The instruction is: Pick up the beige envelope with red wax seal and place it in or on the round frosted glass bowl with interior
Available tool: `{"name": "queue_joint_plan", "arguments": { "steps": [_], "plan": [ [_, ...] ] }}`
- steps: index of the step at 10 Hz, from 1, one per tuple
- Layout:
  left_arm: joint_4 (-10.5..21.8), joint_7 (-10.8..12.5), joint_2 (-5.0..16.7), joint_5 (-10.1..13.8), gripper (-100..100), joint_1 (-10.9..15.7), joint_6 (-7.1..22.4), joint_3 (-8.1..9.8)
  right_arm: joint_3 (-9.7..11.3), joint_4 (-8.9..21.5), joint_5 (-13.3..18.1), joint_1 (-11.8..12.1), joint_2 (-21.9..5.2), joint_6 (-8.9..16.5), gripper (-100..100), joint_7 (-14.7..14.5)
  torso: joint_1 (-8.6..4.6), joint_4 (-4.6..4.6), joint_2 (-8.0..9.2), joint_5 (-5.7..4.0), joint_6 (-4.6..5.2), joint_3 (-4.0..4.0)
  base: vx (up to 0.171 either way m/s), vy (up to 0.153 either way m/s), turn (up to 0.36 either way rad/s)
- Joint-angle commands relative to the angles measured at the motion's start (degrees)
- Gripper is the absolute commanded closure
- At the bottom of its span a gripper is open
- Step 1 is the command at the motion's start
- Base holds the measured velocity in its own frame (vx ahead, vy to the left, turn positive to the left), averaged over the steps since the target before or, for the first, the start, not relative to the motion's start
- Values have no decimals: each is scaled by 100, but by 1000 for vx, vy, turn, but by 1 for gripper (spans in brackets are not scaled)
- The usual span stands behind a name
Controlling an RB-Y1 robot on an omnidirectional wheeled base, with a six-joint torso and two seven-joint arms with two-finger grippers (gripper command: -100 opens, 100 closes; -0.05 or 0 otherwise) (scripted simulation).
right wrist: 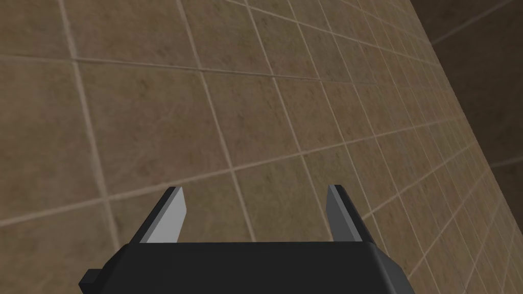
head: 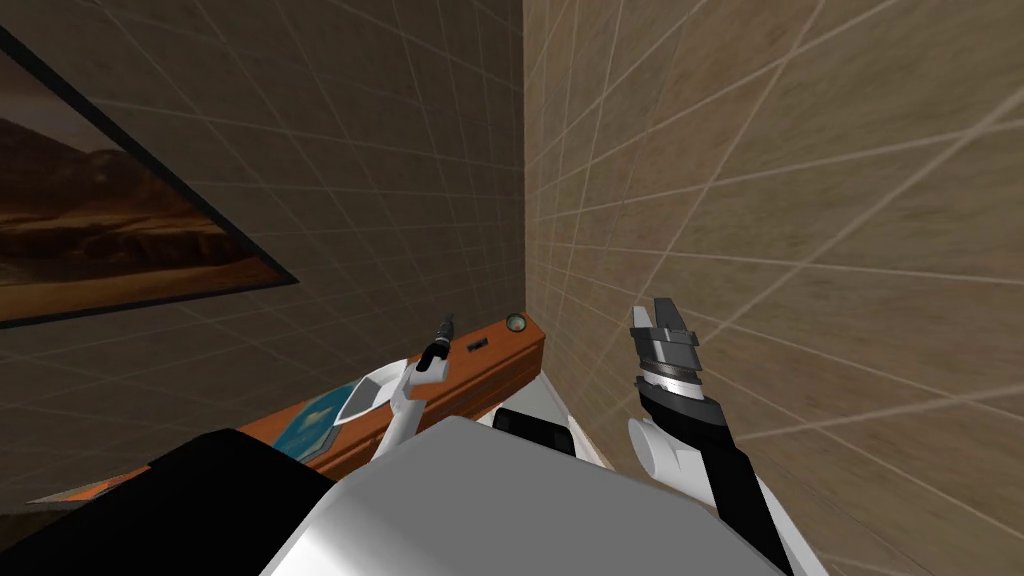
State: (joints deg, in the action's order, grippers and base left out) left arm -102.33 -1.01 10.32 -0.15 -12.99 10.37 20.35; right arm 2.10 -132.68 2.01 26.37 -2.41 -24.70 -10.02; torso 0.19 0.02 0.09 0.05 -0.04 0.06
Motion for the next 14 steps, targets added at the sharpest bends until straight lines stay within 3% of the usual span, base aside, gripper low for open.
{"name": "queue_joint_plan", "arguments": {
  "steps": [1,2,3,4,5,6,7,9,10,11,14],
  "plan": [
    [286,63,53,33,-100,212,286,189,0,0,0,0,0,0,0,0,0,0,0,0,0,0,-43,32,-262],
    [378,63,53,33,-100,212,435,189,1,0,0,-1,0,0,0,0,-1,0,-2,-1,5,-1,-32,35,-133],
    [612,131,111,74,-100,380,600,354,0,0,0,0,0,0,0,0,2,-1,-5,0,-1,-3,-51,43,-240],
    [717,131,111,74,-100,380,732,354,0,0,0,-1,0,0,0,0,4,0,-2,0,4,-1,-44,42,-124],
    [923,205,176,116,-100,548,921,518,0,0,0,0,0,0,0,0,4,0,-2,0,-2,-1,-39,35,-206],
    [1066,205,176,116,-100,548,1038,518,0,0,0,0,0,0,0,0,3,0,-4,0,2,-2,-34,32,-142],
    [1222,283,249,161,-100,714,1256,680,0,0,0,0,0,0,0,0,1,-1,-6,0,-1,-3,-39,38,-271],
    [1426,283,249,161,-100,714,1339,680,0,0,0,1,0,0,0,0,3,-2,-8,1,-3,-4,-22,23,-48],
    [1636,366,330,209,-100,877,1612,839,0,0,0,1,0,0,0,0,-5,-3,-13,-1,-4,-7,-23,12,-203],
    [1795,366,330,209,-100,877,1636,839,0,0,0,0,0,0,0,0,-5,-2,-13,-2,3,-7,-25,23,-164],
    [2343,545,515,311,-100,1196,2142,1147,0,0,0,1,0,0,0,0,0,-3,-12,0,-2,-7,-26,29,-188]
  ]
}}
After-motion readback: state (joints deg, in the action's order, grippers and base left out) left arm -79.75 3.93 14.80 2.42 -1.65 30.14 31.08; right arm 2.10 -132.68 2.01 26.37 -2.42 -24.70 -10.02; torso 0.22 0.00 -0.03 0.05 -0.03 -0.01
